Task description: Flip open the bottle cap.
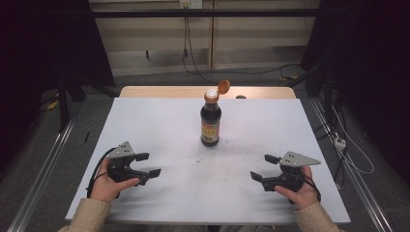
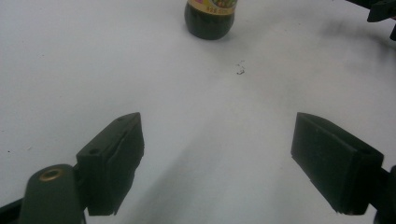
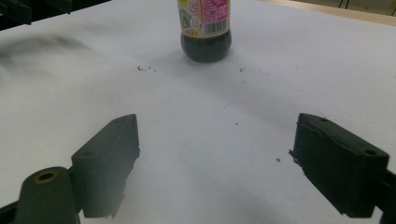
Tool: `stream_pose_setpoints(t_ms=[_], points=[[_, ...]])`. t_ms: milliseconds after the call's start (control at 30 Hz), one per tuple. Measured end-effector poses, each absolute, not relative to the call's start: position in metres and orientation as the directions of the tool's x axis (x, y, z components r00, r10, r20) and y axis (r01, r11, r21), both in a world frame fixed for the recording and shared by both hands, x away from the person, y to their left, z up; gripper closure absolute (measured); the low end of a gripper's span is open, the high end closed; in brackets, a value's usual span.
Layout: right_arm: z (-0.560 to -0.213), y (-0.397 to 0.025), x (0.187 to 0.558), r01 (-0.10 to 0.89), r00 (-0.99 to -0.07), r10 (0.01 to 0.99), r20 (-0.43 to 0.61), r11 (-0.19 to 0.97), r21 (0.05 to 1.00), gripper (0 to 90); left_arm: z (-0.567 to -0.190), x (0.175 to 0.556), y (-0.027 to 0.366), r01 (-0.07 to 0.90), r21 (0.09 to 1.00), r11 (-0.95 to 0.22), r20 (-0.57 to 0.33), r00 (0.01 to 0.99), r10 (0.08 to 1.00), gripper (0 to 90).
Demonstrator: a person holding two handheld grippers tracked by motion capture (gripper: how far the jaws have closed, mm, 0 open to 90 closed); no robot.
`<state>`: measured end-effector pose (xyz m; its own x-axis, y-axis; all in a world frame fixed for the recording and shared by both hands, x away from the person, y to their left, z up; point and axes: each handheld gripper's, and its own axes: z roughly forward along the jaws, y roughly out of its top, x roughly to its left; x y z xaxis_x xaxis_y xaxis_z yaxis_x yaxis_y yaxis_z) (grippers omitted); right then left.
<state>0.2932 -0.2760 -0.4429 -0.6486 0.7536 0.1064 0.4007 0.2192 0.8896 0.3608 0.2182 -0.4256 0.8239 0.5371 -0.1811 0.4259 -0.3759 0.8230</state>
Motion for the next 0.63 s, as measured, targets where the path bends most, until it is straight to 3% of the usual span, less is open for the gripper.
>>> stream_pose_setpoints(t_ms=[633], points=[[-0.4454, -0.2775, 0.2916, 0.397, -0.643, 0.761, 0.081, 0.241, 0.886, 14.5, -0.4260, 0.3593, 0.2196, 0.422, 0.828, -0.370, -0.175, 0.820, 0.545, 16.8]])
